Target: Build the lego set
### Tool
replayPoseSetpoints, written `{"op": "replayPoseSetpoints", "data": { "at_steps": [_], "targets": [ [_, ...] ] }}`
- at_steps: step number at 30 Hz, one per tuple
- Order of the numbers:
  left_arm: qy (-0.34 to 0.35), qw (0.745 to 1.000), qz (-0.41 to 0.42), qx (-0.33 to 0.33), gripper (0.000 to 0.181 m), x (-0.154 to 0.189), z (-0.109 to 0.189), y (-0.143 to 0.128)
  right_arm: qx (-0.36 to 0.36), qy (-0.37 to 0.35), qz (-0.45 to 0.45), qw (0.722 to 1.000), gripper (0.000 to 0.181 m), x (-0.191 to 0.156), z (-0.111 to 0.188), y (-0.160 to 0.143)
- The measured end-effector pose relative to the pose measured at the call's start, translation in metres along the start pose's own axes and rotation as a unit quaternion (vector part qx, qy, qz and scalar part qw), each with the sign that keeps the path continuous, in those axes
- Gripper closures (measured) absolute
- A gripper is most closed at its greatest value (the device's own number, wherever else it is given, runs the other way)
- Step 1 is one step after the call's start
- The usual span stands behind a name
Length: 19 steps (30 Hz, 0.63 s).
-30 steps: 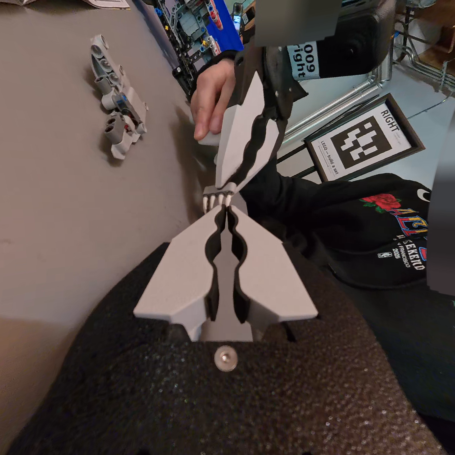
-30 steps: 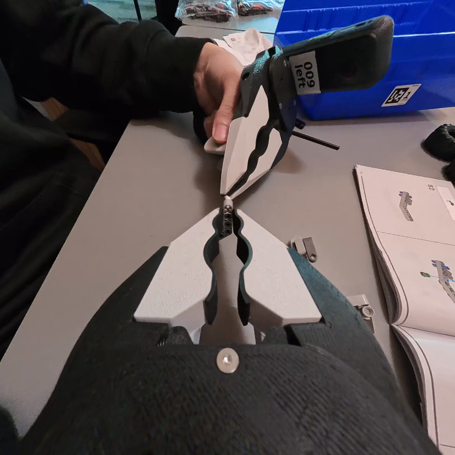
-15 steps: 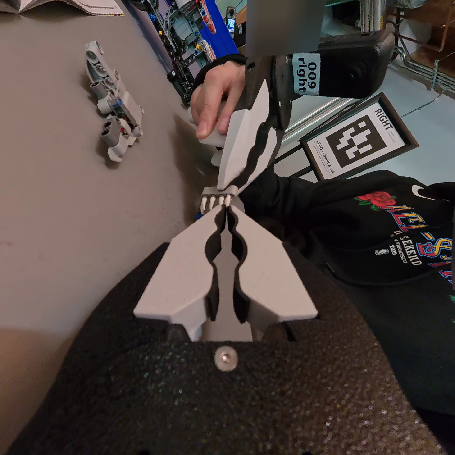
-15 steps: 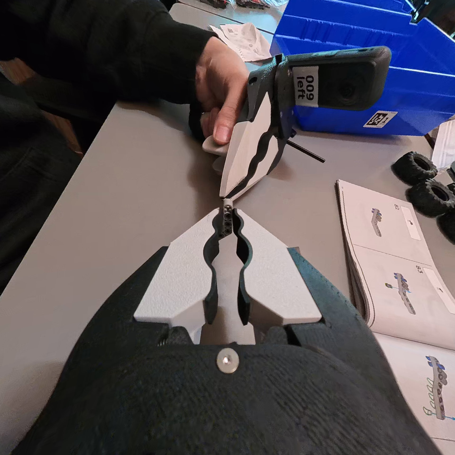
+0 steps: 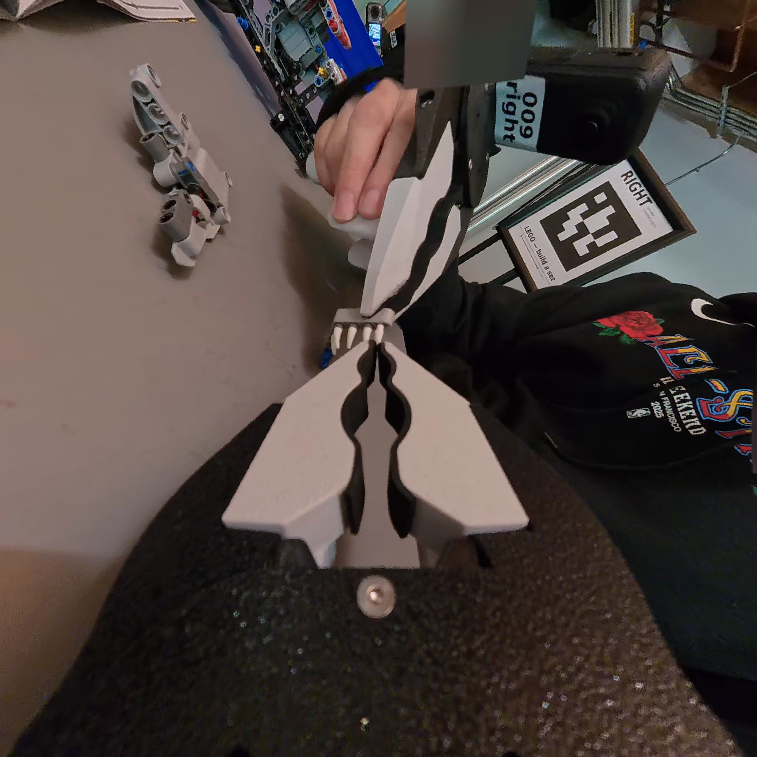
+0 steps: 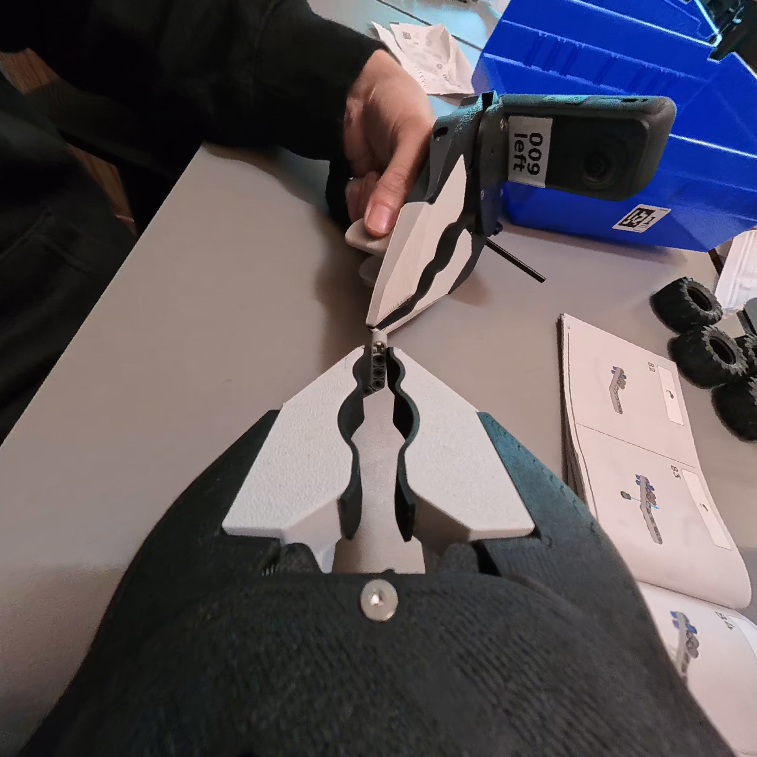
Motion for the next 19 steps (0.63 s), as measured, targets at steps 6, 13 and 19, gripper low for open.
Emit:
{"op": "replayPoseSetpoints", "data": {
  "at_steps": [6, 13, 19],
  "targets": [
    [0.003, 1.000, -0.003, -0.001, 0.181, 0.001, 0.000, -0.001, -0.026, 0.048, -0.004, 0.999, 0.176, 0.006, -0.001, 0.003],
    [0.012, 1.000, 0.002, 0.004, 0.181, -0.001, 0.001, 0.000, -0.026, 0.053, -0.031, 0.998, 0.176, 0.012, -0.003, 0.001],
    [0.007, 1.000, -0.001, -0.007, 0.181, 0.000, -0.001, -0.002, -0.031, 0.080, -0.016, 0.996, 0.176, 0.013, -0.004, 0.002]
  ]
}}
Point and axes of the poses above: each gripper's, where its closed fingertips meet, z back along the fingers, y out of its top, x = y × z across the jaws, the point moved 8 cm from there along z, back along the fingers, and after that the axes turned 4 degrees about y, right-handed, at the moved point
